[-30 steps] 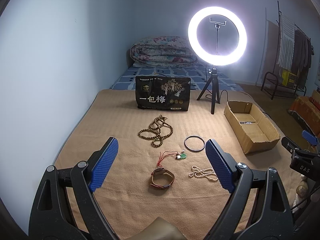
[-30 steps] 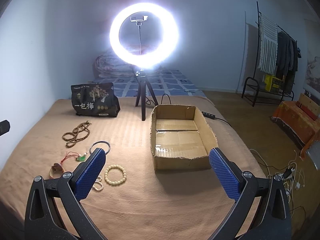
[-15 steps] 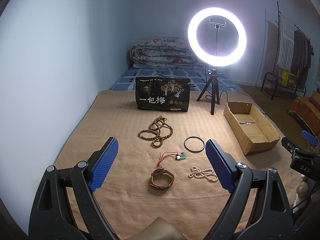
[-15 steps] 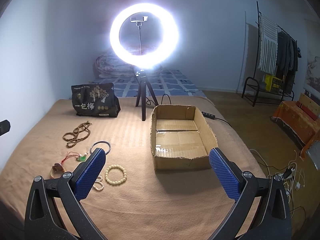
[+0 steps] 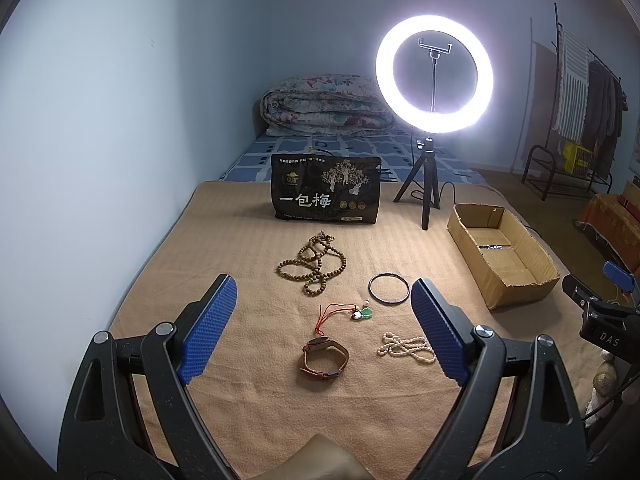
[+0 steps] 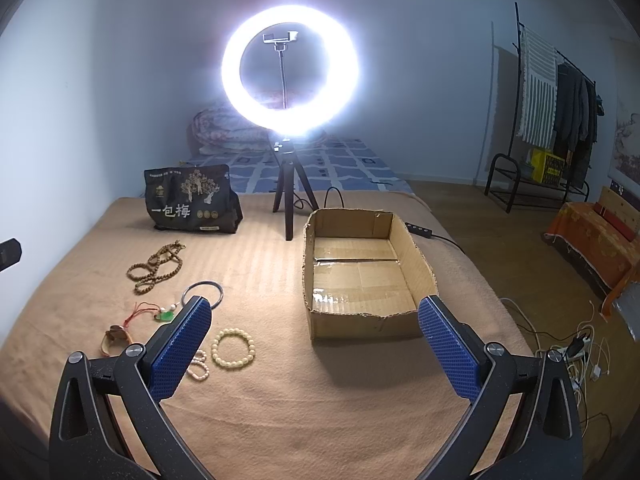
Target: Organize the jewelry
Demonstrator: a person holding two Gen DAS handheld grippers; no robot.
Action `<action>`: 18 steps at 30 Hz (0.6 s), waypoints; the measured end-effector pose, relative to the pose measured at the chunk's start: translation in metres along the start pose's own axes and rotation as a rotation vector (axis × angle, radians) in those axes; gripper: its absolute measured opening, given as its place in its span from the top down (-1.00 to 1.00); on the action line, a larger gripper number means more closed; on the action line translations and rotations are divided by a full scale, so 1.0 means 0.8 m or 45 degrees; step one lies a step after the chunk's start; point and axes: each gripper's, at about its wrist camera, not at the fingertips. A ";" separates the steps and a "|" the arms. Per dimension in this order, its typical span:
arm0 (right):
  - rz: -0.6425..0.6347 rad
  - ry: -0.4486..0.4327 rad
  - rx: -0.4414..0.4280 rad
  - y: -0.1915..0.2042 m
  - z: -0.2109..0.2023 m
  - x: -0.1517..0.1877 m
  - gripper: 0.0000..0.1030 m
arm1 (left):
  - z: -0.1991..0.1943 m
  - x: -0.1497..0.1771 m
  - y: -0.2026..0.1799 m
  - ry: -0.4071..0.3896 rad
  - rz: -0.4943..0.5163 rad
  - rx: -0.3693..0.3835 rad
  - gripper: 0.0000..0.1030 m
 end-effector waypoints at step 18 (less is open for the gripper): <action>-0.003 0.009 -0.007 0.002 0.001 0.002 -0.99 | -0.001 0.001 0.000 0.000 0.001 0.000 -0.77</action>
Point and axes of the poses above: each gripper's, at about its wrist camera, not at the fingertips, and z roughly the way its jaws point, y to its left, x to its underside, and after that the axes turned 2 degrees about z, right-handed
